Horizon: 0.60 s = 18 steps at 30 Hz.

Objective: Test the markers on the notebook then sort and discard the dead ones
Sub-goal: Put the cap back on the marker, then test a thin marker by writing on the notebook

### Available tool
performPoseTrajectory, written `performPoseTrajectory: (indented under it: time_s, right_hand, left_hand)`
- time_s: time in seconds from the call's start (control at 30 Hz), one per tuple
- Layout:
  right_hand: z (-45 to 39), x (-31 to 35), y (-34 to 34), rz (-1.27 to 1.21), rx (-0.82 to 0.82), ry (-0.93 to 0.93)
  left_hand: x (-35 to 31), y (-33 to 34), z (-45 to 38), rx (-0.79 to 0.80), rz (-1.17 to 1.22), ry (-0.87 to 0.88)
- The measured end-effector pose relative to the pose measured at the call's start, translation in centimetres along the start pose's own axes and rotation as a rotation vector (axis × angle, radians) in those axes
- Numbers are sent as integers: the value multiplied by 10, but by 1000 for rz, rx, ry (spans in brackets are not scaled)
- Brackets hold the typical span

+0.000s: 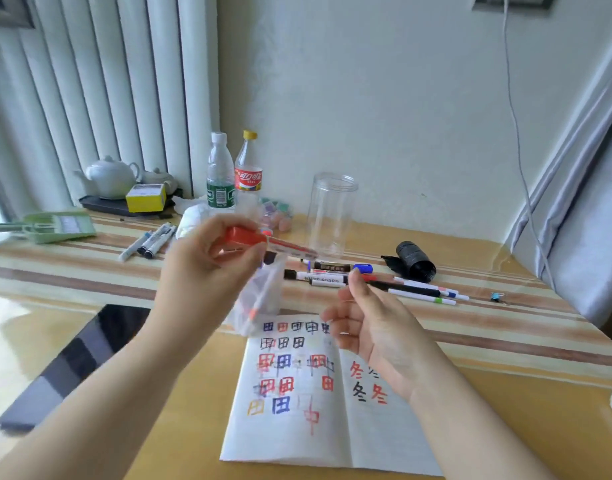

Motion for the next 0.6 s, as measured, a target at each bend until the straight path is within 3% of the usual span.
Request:
performPoseTrajectory:
  time_s: [0.23, 0.6]
  right_hand:
    - [-7, 10, 31, 21, 32, -52]
    - [-10, 4, 18, 83, -40, -69]
  left_hand:
    - [-13, -54, -34, -112, -372, 83]
    - [34, -28, -32, 190, -663, 39]
Point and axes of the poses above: each hand's wrist, its own z-axis away from the middle knuckle, its own y-axis out of the palm, x = y × z, the point moved 3 cm from there along -z, towards the middle knuckle, and after that the axes turned 13 degrees about y, right-handed, at the moved point
